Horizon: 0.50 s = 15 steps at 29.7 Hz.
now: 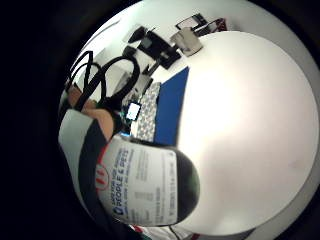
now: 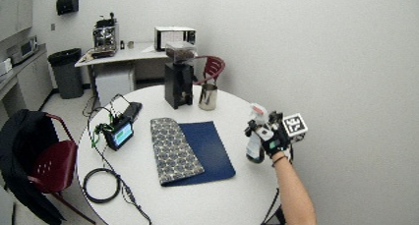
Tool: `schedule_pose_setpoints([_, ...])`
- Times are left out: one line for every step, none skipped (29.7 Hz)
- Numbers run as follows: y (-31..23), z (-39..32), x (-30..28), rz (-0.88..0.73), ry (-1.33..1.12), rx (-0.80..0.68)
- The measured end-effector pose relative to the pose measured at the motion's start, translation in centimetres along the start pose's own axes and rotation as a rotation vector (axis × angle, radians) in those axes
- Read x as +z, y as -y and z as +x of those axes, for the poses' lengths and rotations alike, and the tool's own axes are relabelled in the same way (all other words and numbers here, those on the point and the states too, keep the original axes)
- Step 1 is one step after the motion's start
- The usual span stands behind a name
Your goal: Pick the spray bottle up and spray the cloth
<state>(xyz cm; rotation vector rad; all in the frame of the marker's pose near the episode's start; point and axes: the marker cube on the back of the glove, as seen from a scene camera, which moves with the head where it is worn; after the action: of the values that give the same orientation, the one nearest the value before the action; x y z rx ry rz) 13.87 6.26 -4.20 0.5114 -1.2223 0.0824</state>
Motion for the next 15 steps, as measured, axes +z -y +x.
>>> schedule_pose_setpoints([0.9, -2.7, 0.2, -0.047, -0.031, -0.008])
schedule_pose_setpoints([1.4, -4.9, 0.8, -0.091, -0.058, -0.006])
schedule_pose_setpoints([1.8, -6.5, 1.7, -0.128, -0.081, 0.003])
schedule_pose_setpoints([2.0, -7.4, 3.0, -0.159, -0.104, 0.017])
schedule_pose_setpoints([2.2, -7.8, 4.3, -0.187, -0.128, 0.034])
schedule_pose_setpoints([2.4, -7.6, 5.6, -0.215, -0.155, 0.055])
schedule_pose_setpoints([2.6, -7.0, 6.9, -0.246, -0.184, 0.08])
schedule_pose_setpoints([2.6, -6.1, 8.0, -0.281, -0.215, 0.108])
schedule_pose_setpoints([2.5, -4.9, 9.0, -0.317, -0.242, 0.136])
schedule_pose_setpoints([2.4, -3.7, 9.9, -0.352, -0.263, 0.162])
schedule_pose_setpoints([2.2, -2.7, 10.6, -0.382, -0.276, 0.184])
schedule_pose_setpoints([2.0, -1.9, 11.2, -0.407, -0.281, 0.199])
schedule_pose_setpoints([2.0, -1.4, 11.6, -0.424, -0.28, 0.207])
schedule_pose_setpoints([2.1, -1.4, 11.8, -0.432, -0.275, 0.208])
schedule_pose_setpoints([2.3, -1.7, 11.6, -0.432, -0.27, 0.203])
